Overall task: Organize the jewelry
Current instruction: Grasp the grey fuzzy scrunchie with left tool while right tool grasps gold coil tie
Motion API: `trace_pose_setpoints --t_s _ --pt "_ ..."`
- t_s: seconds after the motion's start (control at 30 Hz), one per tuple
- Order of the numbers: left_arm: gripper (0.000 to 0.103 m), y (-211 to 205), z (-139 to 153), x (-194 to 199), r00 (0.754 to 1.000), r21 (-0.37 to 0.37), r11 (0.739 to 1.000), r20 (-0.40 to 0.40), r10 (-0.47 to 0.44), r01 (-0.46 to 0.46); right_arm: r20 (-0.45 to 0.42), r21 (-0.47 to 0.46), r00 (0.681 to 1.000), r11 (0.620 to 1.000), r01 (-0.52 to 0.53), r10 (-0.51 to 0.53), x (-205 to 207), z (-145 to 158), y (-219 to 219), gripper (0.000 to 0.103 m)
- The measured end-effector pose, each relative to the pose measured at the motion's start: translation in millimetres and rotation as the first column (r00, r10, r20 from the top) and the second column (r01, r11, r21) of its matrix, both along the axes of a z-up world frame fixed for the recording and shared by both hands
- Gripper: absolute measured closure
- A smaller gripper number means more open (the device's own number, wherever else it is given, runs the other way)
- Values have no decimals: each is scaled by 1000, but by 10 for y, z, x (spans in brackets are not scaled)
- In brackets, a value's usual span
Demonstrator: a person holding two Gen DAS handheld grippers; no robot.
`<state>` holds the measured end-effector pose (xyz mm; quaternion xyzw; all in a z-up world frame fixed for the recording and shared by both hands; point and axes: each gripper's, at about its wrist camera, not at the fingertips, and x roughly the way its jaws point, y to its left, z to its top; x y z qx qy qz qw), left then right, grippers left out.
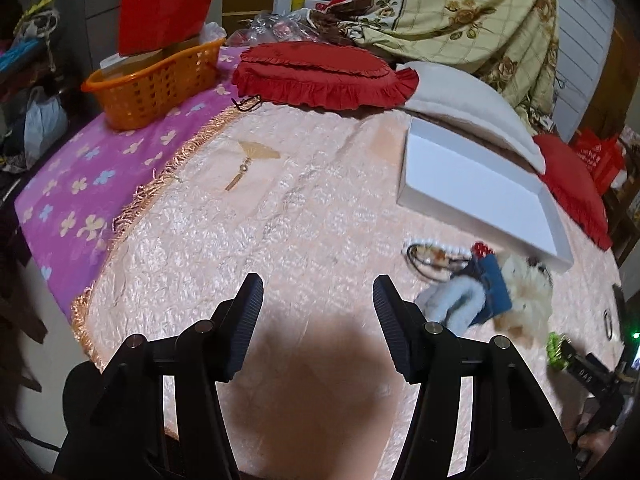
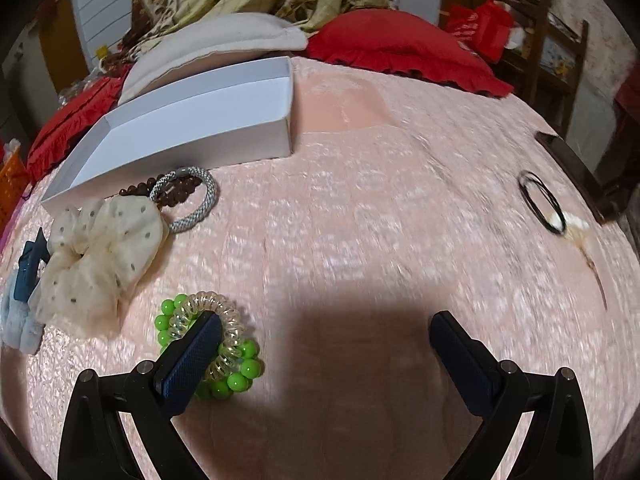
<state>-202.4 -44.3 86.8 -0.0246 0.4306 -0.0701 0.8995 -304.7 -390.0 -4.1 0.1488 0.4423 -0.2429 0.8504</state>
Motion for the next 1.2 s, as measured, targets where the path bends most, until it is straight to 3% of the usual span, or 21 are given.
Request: trace_pose_setpoints --t_s 0.43,0.5,0.6,0.67,0.8,0.9,1.2 --pt "46 -299 -114 -190 990 4 990 -8 -139 139 -4 -14 1000 1000 1 -1 -85 14 98 3" --pt "46 -337 -92 -222 989 18 989 12 -146 146 33 -38 999 999 0 1 -145 104 136 12" --pt "46 -407 -74 -240 987 25 987 21 -158 157 158 -81 987 996 -25 37 -279 337 208 11" --pt "46 -459 -71 -236 985 24 985 16 -171 170 195 -87 978 995 -57 73 -292 440 239 12" --pt "46 -546 -81 -246 979 39 979 5 -202 201 176 -38 970 986 -163 167 -206 502 257 23" --pt "46 -580 -100 -245 975 46 974 -8 -222 222 117 -24 966 973 -228 229 -146 418 302 42" --pt "46 -615 -150 -57 965 7 966 -47 -258 259 127 21 958 965 -263 258 -248 286 250 53"
